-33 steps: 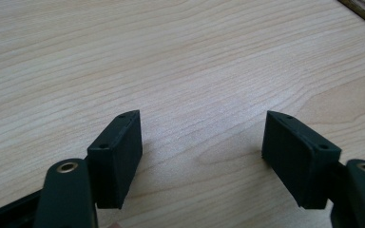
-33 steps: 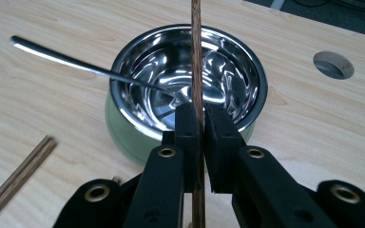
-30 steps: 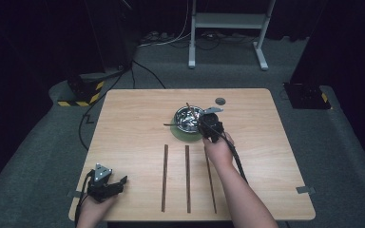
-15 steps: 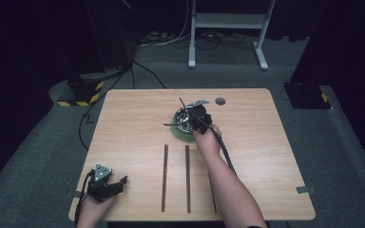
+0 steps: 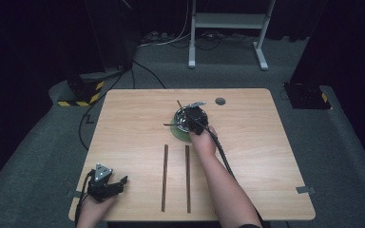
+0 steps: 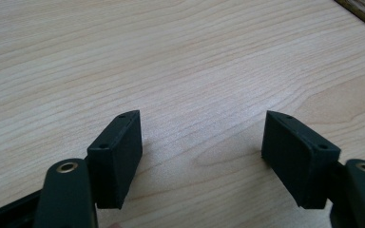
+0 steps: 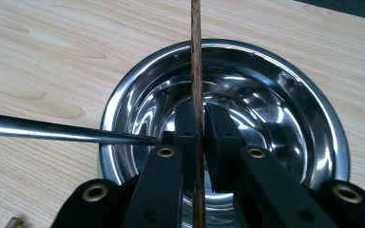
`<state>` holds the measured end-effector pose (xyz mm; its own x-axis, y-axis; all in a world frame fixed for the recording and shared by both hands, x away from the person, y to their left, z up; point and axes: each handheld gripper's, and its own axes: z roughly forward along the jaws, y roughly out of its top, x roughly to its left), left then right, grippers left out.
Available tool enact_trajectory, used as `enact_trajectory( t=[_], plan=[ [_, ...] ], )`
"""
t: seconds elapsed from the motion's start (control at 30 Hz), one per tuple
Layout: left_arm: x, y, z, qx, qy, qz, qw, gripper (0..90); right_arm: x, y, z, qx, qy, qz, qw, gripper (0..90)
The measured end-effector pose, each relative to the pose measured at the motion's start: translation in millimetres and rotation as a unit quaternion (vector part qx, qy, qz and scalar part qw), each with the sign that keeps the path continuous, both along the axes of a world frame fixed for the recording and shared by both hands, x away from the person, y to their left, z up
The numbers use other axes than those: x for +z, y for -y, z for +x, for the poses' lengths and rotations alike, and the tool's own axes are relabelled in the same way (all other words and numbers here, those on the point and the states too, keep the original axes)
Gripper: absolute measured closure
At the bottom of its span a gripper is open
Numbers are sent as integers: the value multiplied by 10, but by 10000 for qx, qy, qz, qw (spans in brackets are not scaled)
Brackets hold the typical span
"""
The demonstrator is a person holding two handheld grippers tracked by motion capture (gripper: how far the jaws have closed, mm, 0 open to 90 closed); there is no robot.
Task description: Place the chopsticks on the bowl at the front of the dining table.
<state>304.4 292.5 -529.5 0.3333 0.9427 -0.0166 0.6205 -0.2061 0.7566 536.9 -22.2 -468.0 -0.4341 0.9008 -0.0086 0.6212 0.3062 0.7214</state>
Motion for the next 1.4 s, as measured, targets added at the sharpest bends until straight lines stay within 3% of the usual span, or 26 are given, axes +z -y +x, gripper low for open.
enact_trajectory(
  t=[0.07, 0.1, 0.27, 0.33, 0.37, 0.5, 0.53, 0.57, 0.67, 0.7, 0.77, 0.83, 1.13, 1.4],
  plan=[
    [0, 0, 0, -1, -1, 0, 10000, 300, 1, -2, -1, 23, -20, 23, 10000, 799],
    [0, 0, 0, -2, -1, -4, 10000, 300, 20, 0, -13, 70, -21, 7, 10000, 739],
    [2, 0, 3, -20, 1, 11, 10000, 300, 134, 42, -106, 155, 108, 100, 9998, 686],
    [0, 0, 5, -23, 5, 17, 10000, 300, 248, 127, -253, 215, 289, 141, 9993, 651],
    [1, 0, 5, -21, 4, 14, 10000, 300, 287, 174, -315, 261, 261, 211, 9991, 638],
    [2, -1, 7, -47, -3, 24, 10000, 300, 340, 399, -605, 299, 394, 324, 9983, 575],
    [2, -1, 7, -47, -3, 24, 10000, 300, 340, 399, -605, 299, 394, 324, 9983, 575],
    [5, -5, 6, -62, -15, 52, 10000, 300, 328, 524, -757, 327, 337, 334, 9983, 554],
    [3, 0, 7, -48, -3, 29, 10000, 300, 297, 640, -902, 320, 333, 296, 9985, 550],
    [5, -3, 7, -60, -13, 55, 10000, 300, 244, 737, -1040, 414, 301, 189, 9985, 559],
    [5, -3, 7, -60, -12, 57, 10000, 300, 213, 777, -1109, 423, 301, 135, 9986, 558],
    [5, -2, 7, -54, -13, 64, 10000, 300, 114, 885, -1279, 418, 269, 102, 9987, 551],
    [7, -8, 6, -79, -26, 94, 9999, 300, -160, 988, -1574, 458, -40, 54, 9989, 465],
    [7, -9, 7, -79, -26, 90, 9999, 301, -295, 996, -1691, 365, -199, 53, 9991, 375]
  ],
)
